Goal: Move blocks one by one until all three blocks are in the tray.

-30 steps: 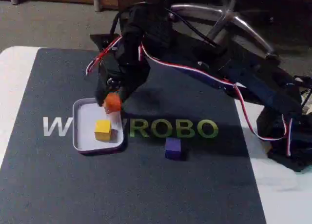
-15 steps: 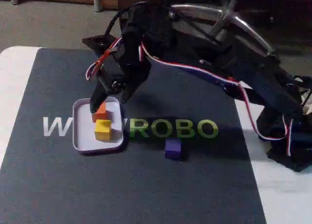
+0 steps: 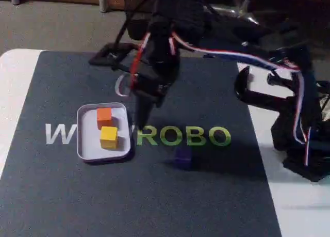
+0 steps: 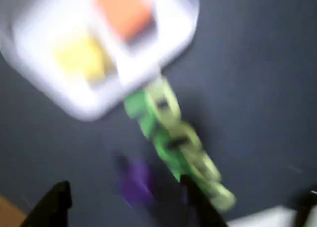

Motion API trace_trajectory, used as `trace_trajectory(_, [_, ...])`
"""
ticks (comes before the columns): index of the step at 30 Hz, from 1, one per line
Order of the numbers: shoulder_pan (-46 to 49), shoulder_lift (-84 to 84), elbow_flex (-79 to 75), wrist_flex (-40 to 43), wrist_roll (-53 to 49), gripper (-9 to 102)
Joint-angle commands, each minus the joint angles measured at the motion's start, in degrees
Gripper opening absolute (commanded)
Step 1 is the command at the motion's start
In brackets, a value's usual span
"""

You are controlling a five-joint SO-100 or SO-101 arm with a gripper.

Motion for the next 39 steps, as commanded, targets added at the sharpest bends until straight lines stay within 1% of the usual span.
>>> trace_trajectory(1, [0.1, 13.7, 12.8, -0.2, -8.3, 25])
trace_trajectory(3, [0.4, 19.3, 19.3, -0.8, -13.0, 25])
trace_trajectory(6, [1.1, 26.2, 28.1, -3.3, -17.2, 25])
trace_trajectory(10, [1.8, 34.0, 42.5, -12.7, -20.5, 25])
trace_trajectory(12, [1.9, 34.8, 46.5, -14.9, -22.4, 25])
trace_trajectory(23, [-1.0, 29.9, 48.1, -20.7, -23.5, 26])
trace_trajectory(39, [-2.5, 25.3, 50.1, -24.1, -26.5, 28])
